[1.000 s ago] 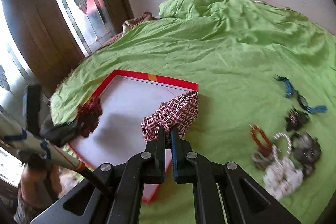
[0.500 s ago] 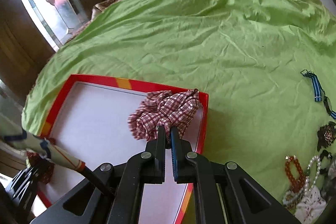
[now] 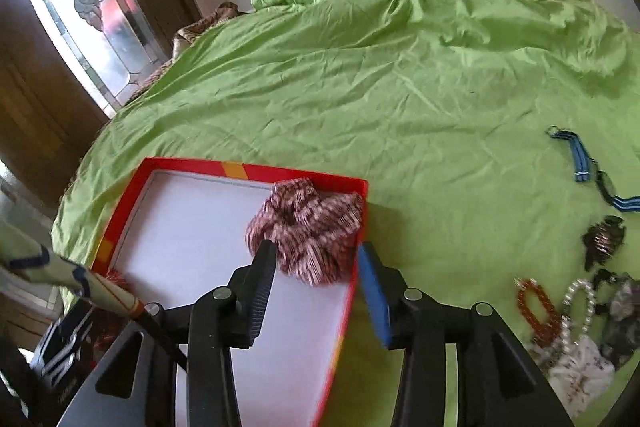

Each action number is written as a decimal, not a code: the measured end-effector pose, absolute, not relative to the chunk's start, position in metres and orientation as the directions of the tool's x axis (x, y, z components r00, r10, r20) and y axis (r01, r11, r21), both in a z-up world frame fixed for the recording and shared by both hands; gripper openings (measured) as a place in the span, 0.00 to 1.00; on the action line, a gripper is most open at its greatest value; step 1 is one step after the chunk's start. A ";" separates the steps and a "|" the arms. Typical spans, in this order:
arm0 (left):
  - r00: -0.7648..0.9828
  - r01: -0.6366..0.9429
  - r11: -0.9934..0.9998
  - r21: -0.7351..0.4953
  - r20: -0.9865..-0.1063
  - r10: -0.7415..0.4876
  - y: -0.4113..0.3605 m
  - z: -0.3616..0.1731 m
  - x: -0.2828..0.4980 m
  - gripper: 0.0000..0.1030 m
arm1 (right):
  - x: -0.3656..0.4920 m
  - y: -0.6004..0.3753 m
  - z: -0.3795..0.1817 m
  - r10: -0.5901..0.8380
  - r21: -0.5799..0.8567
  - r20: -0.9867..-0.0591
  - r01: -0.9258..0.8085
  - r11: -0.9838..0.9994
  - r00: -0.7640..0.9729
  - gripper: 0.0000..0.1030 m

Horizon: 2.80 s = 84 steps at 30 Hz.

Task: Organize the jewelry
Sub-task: 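Carry both scrunchies to the red-rimmed tray and release them inside, then grasp the white cherry scrunchie with the left gripper while the right grasps the black scrunchie, then carry both scrunchies into the tray and open both grippers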

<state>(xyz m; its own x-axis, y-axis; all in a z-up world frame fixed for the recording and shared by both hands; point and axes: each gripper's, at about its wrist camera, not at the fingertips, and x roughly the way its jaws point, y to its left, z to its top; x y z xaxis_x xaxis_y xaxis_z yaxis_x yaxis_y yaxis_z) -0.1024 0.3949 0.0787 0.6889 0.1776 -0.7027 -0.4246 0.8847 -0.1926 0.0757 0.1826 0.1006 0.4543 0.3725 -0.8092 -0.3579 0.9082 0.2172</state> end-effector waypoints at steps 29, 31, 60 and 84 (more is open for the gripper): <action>0.698 0.115 0.990 -0.078 -0.703 -0.136 0.138 0.138 -0.116 0.71 | -0.092 -0.183 0.077 0.260 0.354 -0.768 0.051 0.934 0.585 0.55; 0.659 0.163 0.981 -0.102 -0.729 -0.185 0.115 0.131 -0.105 0.71 | -0.093 -0.190 0.072 0.284 0.385 -0.759 0.052 0.922 0.586 0.55; 0.361 0.210 0.907 -0.366 -0.833 -0.419 0.010 0.037 -0.003 0.16 | 0.044 -0.164 0.032 0.506 0.589 -0.702 0.009 0.808 0.500 0.17; 0.641 -0.046 0.969 -0.241 -0.752 -0.157 0.242 0.149 -0.068 0.14 | -0.017 -0.113 0.127 0.478 0.501 -0.678 -0.125 0.856 0.558 0.12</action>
